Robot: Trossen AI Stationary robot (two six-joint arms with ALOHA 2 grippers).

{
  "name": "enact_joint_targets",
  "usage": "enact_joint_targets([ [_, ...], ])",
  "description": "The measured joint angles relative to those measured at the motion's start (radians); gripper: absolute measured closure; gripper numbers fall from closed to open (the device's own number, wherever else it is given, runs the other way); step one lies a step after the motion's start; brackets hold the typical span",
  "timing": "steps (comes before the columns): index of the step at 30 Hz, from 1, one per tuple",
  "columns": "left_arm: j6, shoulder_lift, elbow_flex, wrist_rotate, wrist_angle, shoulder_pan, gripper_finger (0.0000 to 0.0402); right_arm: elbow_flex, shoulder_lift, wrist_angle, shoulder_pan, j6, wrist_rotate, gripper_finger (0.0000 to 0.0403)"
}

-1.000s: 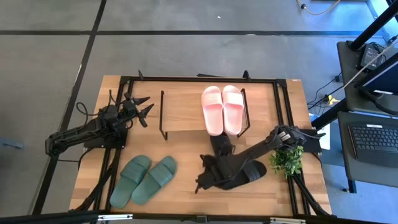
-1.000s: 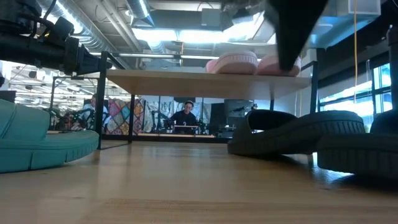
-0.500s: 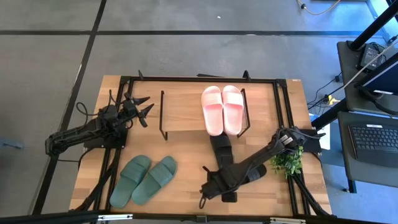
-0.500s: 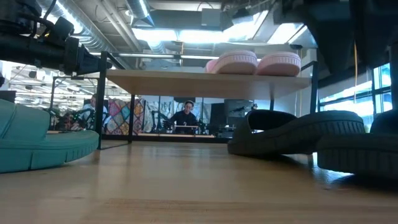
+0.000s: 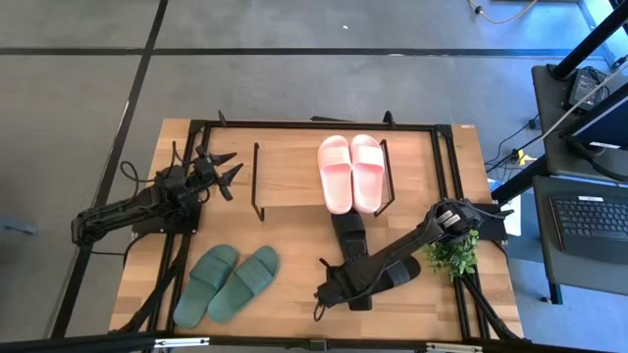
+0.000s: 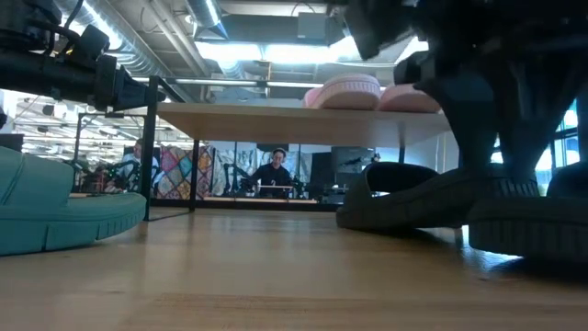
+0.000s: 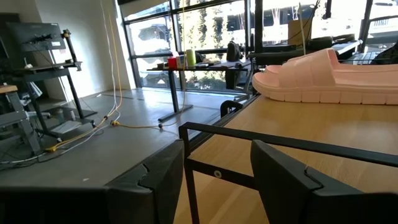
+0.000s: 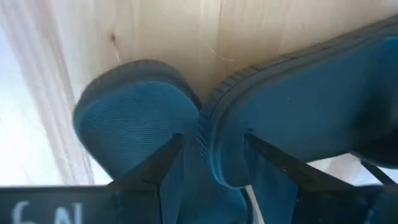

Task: Pick and place slides into the shelf
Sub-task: Put the right black slide under the shelf

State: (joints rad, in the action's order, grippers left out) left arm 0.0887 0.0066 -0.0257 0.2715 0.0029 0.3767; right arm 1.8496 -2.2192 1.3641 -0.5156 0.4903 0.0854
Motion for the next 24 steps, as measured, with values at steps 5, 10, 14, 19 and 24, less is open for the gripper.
enact_joint_targets([
  [5,0.0,0.0,0.0,0.0,0.0,0.0,0.0223,-0.053,0.0,-0.032,0.016,0.004,0.045,0.0237],
  [10,0.0,0.0,0.0,0.0,0.0,0.0,0.0223,-0.083,0.0,-0.066,0.046,0.005,0.129,0.0237],
  [14,0.0,0.0,0.0,0.0,0.0,0.0,0.0223,-0.092,0.001,-0.074,0.075,0.005,0.18,0.0237],
  [19,0.0,0.0,0.0,0.0,0.0,0.0,0.0223,-0.092,0.001,-0.094,0.118,0.002,0.184,0.0237],
  [24,0.0,0.0,0.0,0.0,0.0,0.0,0.0223,-0.124,0.001,-0.141,0.158,0.001,0.187,0.0237],
])
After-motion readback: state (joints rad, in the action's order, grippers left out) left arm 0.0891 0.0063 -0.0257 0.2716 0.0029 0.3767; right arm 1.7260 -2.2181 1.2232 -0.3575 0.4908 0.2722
